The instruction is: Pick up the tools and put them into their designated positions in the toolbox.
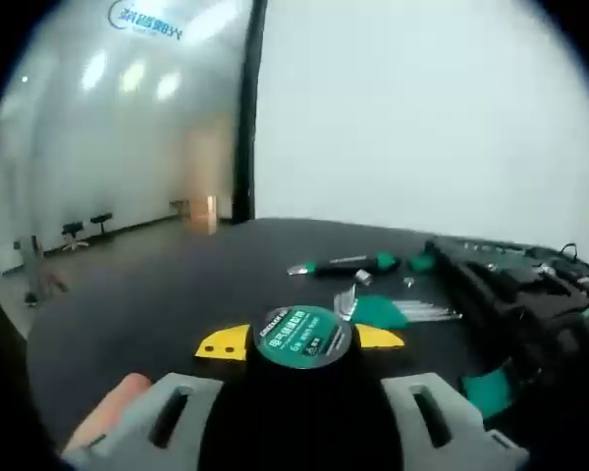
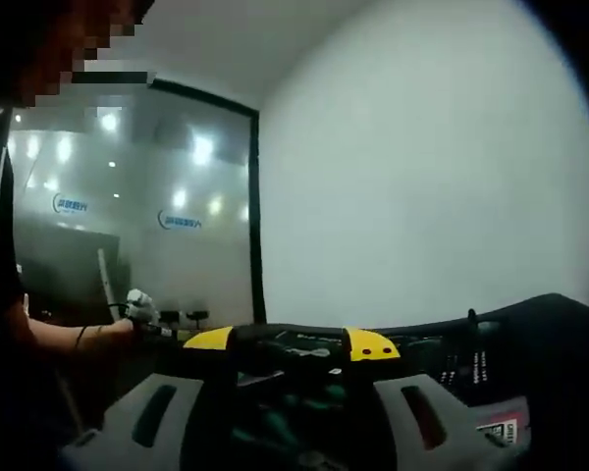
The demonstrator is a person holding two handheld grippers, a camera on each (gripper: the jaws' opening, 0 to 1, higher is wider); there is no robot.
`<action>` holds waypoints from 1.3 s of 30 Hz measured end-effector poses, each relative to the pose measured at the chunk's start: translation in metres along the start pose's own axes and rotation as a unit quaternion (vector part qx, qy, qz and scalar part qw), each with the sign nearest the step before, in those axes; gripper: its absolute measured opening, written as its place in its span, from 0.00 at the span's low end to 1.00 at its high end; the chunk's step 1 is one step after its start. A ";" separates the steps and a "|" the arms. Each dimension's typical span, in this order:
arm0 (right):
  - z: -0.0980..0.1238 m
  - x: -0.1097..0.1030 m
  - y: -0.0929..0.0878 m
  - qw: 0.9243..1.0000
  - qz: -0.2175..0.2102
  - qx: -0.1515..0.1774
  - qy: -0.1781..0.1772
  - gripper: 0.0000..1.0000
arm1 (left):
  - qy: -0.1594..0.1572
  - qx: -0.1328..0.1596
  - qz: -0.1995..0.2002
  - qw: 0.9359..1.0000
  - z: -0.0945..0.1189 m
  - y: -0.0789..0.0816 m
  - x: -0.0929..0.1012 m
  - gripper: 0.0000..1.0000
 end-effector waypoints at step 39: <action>0.005 0.004 0.004 0.999 -0.030 0.020 -0.008 0.39 | -0.297 -0.036 -0.102 0.949 0.031 0.018 0.301 0.33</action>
Point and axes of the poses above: the point that each gripper's makers call its tool centre point, and the gripper's own axes: z roughly backward along the fingers, x roughly to its right, y roughly out of its top, the point moved 8 cm from there along z, roughly backward along the fingers, and after that the axes turned 1 degree about y, right-handed, at the moved point
